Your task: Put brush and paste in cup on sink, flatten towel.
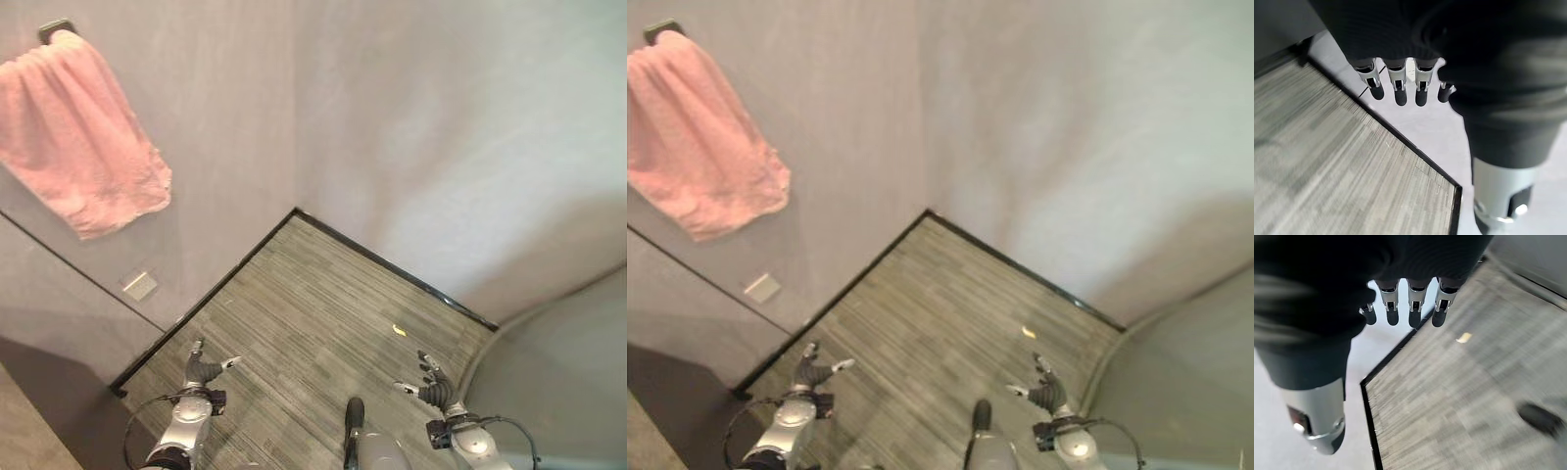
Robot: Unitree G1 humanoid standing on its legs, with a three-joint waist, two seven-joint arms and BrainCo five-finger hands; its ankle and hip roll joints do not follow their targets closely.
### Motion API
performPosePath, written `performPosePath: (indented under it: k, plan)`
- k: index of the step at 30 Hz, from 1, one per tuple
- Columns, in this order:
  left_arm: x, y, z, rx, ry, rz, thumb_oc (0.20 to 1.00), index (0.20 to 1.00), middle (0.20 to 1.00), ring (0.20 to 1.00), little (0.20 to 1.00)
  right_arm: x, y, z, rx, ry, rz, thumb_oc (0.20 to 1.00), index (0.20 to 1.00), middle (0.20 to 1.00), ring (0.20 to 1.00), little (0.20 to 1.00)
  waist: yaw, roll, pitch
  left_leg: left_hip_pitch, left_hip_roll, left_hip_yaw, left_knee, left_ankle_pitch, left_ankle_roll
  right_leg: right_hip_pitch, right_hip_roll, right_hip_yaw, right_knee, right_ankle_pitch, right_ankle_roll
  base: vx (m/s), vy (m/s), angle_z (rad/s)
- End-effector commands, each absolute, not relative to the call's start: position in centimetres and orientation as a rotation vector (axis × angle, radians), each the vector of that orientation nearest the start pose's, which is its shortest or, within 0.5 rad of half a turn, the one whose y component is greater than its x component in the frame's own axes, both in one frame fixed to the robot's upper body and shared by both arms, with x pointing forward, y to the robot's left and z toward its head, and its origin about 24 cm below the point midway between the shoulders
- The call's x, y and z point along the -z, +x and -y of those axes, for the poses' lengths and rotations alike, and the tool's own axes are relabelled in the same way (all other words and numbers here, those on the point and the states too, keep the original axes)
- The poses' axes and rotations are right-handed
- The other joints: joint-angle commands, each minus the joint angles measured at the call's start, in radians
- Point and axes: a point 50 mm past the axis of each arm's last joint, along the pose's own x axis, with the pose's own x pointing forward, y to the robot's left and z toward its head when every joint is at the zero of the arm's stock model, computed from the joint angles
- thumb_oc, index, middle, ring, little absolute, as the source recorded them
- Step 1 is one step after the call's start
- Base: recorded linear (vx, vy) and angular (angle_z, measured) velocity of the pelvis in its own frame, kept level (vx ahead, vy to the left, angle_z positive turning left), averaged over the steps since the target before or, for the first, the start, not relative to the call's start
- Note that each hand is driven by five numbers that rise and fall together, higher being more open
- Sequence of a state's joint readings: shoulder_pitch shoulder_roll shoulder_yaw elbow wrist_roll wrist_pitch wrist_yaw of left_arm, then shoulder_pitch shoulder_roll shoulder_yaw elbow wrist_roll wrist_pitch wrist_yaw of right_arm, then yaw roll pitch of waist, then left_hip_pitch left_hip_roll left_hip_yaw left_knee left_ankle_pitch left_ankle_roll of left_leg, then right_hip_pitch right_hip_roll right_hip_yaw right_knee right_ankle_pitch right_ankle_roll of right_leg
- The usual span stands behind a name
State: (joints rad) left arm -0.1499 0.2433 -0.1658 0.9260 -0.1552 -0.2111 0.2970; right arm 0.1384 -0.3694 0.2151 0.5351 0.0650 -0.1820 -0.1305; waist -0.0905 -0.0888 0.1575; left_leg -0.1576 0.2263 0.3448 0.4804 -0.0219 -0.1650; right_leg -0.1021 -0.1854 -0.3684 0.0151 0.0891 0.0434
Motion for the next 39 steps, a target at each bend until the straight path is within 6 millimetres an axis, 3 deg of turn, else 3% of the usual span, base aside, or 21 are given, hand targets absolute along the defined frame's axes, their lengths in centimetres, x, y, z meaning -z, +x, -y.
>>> performPosePath:
  k: [1, 4, 5, 6, 9, 10, 12, 13, 15, 17, 18, 20, 21, 23, 25, 27, 28, 29, 31, 32, 39]
  plan:
    - [5.0, 25.7, -23.3, -0.288, 0.267, -0.346, 1.0, 1.0, 1.0, 1.0, 1.0, 5.4, 19.1, 23.9, 0.05, -0.37, -0.378, 1.0, 1.0, 1.0, 1.0, 1.0, 0.021, -0.015, 0.073, -0.054, 0.019, 0.16, -0.107, 0.064, 0.022, 0.108, 0.023, 0.004, 0.049, -0.112, 0.082, 0.37, -0.033, 0.88]
    - [5.1, 25.4, -23.4, -0.289, 0.268, -0.348, 1.0, 1.0, 1.0, 1.0, 1.0, 5.5, 19.1, 23.8, 0.045, -0.372, -0.381, 1.0, 1.0, 1.0, 1.0, 1.0, 0.025, -0.007, 0.059, -0.059, 0.011, 0.183, -0.278, 0.134, 0.02, 0.123, 0.028, -0.008, 0.035, -0.125, 0.095, 0.36, 0.093, 0.53]
    - [5.4, 24.9, -23.7, -0.301, 0.271, -0.361, 1.0, 1.0, 1.0, 1.0, 1.0, 5.4, 19.3, 23.6, 0.026, -0.373, -0.372, 1.0, 1.0, 1.0, 1.0, 1.0, 0.035, 0.008, 0.051, -0.052, 0.042, 0.202, -0.456, 0.22, 0.01, 0.151, 0.031, -0.026, 0.04, -0.14, 0.111, 0.5, 0.193, 0.19]
    - [5.6, 24.7, -23.9, -0.313, 0.273, -0.369, 1.0, 1.0, 1.0, 1.0, 1.0, 5.2, 19.5, 23.2, 0.003, -0.374, -0.359, 1.0, 1.0, 1.0, 1.0, 1.0, 0.044, 0.011, 0.047, -0.072, 0.072, 0.208, -0.532, 0.241, 0.006, 0.172, 0.027, -0.04, 0.039, -0.151, 0.119, 0.5, 0.198, 0.11]
    - [5.7, 24.5, -24.0, -0.317, 0.272, -0.374, 1.0, 1.0, 1.0, 1.0, 1.0, 5.1, 19.7, 23.1, -0.002, -0.371, -0.354, 1.0, 1.0, 1.0, 1.0, 1.0, 0.043, 0.011, 0.044, -0.069, 0.084, 0.206, -0.552, 0.246, 0.006, 0.187, 0.023, -0.046, 0.038, -0.15, 0.126, 0.3, 0.097, 0.02]
    - [5.9, 24.0, -24.4, -0.333, 0.271, -0.386, 1.0, 1.0, 1.0, 1.0, 1.0, 5.1, 20.0, 22.7, -0.028, -0.372, -0.349, 1.0, 1.0, 1.0, 1.0, 1.0, 0.058, 0.018, 0.031, -0.087, 0.118, 0.218, -0.555, 0.279, -0.006, 0.237, 0.024, -0.056, 0.036, -0.163, 0.138, 0.36, 0.11, 0.03]
    - [6.2, 23.3, -24.7, -0.336, 0.274, -0.401, 1.0, 1.0, 1.0, 1.0, 1.0, 5.2, 20.0, 22.4, -0.043, -0.37, -0.355, 1.0, 1.0, 1.0, 1.0, 1.0, 0.068, 0.022, 0.017, -0.068, 0.103, 0.205, -0.55, 0.27, 0.003, 0.263, 0.025, -0.046, 0.038, -0.179, 0.147, 0.52, 0.182, 0.01]
    - [6.0, 23.1, -24.9, -0.338, 0.286, -0.39, 1.0, 1.0, 1.0, 1.0, 1.0, 5.3, 20.2, 21.8, -0.064, -0.367, -0.353, 1.0, 1.0, 1.0, 1.0, 1.0, 0.104, 0.016, 0.014, -0.089, 0.081, 0.156, -0.513, 0.287, 0.009, 0.292, 0.007, -0.025, 0.058, -0.183, 0.153, 0.58, 0.234, -0.2]
    - [6.0, 23.0, -25.0, -0.326, 0.291, -0.393, 1.0, 1.0, 1.0, 1.0, 1.0, 5.7, 20.2, 20.9, -0.085, -0.363, -0.364, 1.0, 1.0, 1.0, 1.0, 1.0, 0.113, 0.001, 0.016, -0.093, 0.046, 0.164, -0.461, 0.267, 0.032, 0.269, -0.048, 0.003, 0.18, -0.16, 0.158, 0.46, 0.299, -0.3]
    - [5.9, 23.1, -24.8, -0.3, 0.303, -0.388, 1.0, 1.0, 1.0, 1.0, 1.0, 5.9, 20.3, 20.3, -0.097, -0.38, -0.369, 1.0, 1.0, 1.0, 1.0, 1.0, 0.122, -0.014, 0.021, -0.085, -0.013, 0.175, -0.411, 0.204, 0.082, 0.22, -0.121, 0.045, 0.361, -0.021, 0.175, 0.43, 0.503, 0.24]
    - [5.3, 23.4, -24.8, -0.3, 0.3, -0.358, 1.0, 1.0, 1.0, 1.0, 1.0, 5.3, 20.8, 19.8, -0.089, -0.355, -0.332, 1.0, 1.0, 1.0, 1.0, 1.0, 0.109, -0.004, 0.041, -0.062, -0.06, 0.157, -0.393, 0.15, 0.13, 0.127, -0.129, 0.104, 0.559, 0.082, 0.172, 0.41, 0.562, 0.61]
    - [5.1, 23.6, -24.4, -0.285, 0.314, -0.343, 1.0, 1.0, 1.0, 1.0, 1.0, 5.0, 21.1, 19.6, -0.087, -0.35, -0.311, 1.0, 1.0, 1.0, 1.0, 1.0, 0.086, 0.016, 0.06, -0.029, -0.097, 0.131, -0.392, 0.102, 0.16, 0.02, -0.074, 0.173, 0.64, 0.045, 0.162, 0.37, 0.409, 0.76]
    - [4.9, 23.9, -24.2, -0.278, 0.337, -0.332, 1.0, 1.0, 1.0, 1.0, 1.0, 4.7, 21.2, 19.5, -0.082, -0.337, -0.297, 1.0, 1.0, 1.0, 1.0, 1.0, 0.07, 0.02, 0.064, 0.0, -0.121, 0.115, -0.401, 0.083, 0.166, -0.019, -0.051, 0.18, 0.616, 0.007, 0.153, 0.37, 0.259, 0.72]
    - [4.0, 24.7, -23.8, -0.287, 0.353, -0.275, 1.0, 1.0, 1.0, 1.0, 1.0, 3.7, 21.6, 19.6, -0.052, -0.29, -0.241, 1.0, 1.0, 1.0, 1.0, 1.0, 0.06, 0.033, 0.067, 0.072, -0.152, 0.083, -0.427, 0.051, 0.154, -0.044, -0.11, 0.078, 0.403, -0.023, 0.141, 0.43, 0.131, 0.71]
    - [3.9, 24.8, -23.5, -0.278, 0.359, -0.267, 1.0, 1.0, 1.0, 1.0, 1.0, 3.6, 21.6, 19.7, -0.05, -0.289, -0.233, 1.0, 1.0, 1.0, 1.0, 1.0, 0.053, 0.04, 0.067, 0.073, -0.156, 0.066, -0.421, 0.059, 0.161, -0.047, -0.096, 0.079, 0.339, -0.004, 0.13, 0.21, -0.029, 0.79]
    - [3.6, 25.0, -23.2, -0.273, 0.367, -0.245, 1.0, 1.0, 1.0, 1.0, 1.0, 3.4, 21.5, 20.2, -0.038, -0.285, -0.225, 1.0, 1.0, 1.0, 1.0, 1.0, 0.042, 0.038, 0.065, 0.084, -0.168, 0.035, -0.417, 0.044, 0.156, -0.047, -0.083, 0.13, 0.235, 0.001, 0.136, 0.25, -0.077, 1.12]
    - [3.0, 25.3, -22.7, -0.253, 0.404, -0.199, 1.0, 1.0, 1.0, 1.0, 1.0, 2.5, 21.7, 21.1, 0.007, -0.241, -0.189, 1.0, 1.0, 1.0, 1.0, 1.0, 0.029, 0.032, 0.053, 0.108, -0.184, -0.023, -0.411, 0.014, 0.15, -0.054, -0.087, 0.221, 0.111, 0.034, 0.157, 0.47, -0.115, 0.95]
    - [2.6, 25.6, -22.3, -0.224, 0.436, -0.17, 1.0, 1.0, 1.0, 1.0, 1.0, 1.7, 21.8, 22.3, 0.053, -0.239, -0.155, 1.0, 1.0, 1.0, 1.0, 1.0, 0.02, 0.024, 0.044, 0.132, -0.193, -0.06, -0.413, -0.002, 0.145, -0.063, -0.1, 0.255, 0.061, 0.063, 0.176, 0.55, -0.15, 1.25]
    - [2.4, 25.8, -22.2, -0.22, 0.436, -0.158, 1.0, 1.0, 1.0, 1.0, 1.0, 1.2, 22.0, 22.9, 0.065, -0.244, -0.137, 1.0, 1.0, 1.0, 1.0, 1.0, 0.016, 0.018, 0.038, 0.138, -0.198, -0.075, -0.408, -0.012, 0.145, -0.065, -0.099, 0.255, 0.058, 0.075, 0.183, 0.25, -0.075, 1.37]
    - [1.4, 26.0, -22.2, -0.212, 0.441, -0.105, 1.0, 1.0, 1.0, 1.0, 1.0, -0.2, 22.4, 24.0, 0.083, -0.217, -0.082, 1.0, 1.0, 1.0, 1.0, 1.0, 0.034, 0.0, 0.026, 0.148, -0.213, -0.084, -0.4, -0.021, 0.146, -0.042, -0.108, 0.17, 0.093, 0.081, 0.186, 0.17, -0.084, 0.77]
    - [-0.4, 24.3, -24.4, -0.205, 0.503, -0.023, 1.0, 1.0, 1.0, 1.0, 1.0, -3.6, 23.8, 26.9, 0.074, -0.037, 0.041, 1.0, 1.0, 1.0, 1.0, 1.0, 0.086, -0.022, 0.004, 0.143, -0.195, -0.152, -0.406, -0.015, 0.118, 0.031, -0.072, 0.122, 0.062, 0.051, 0.175, 0.12, -0.149, 0.25]
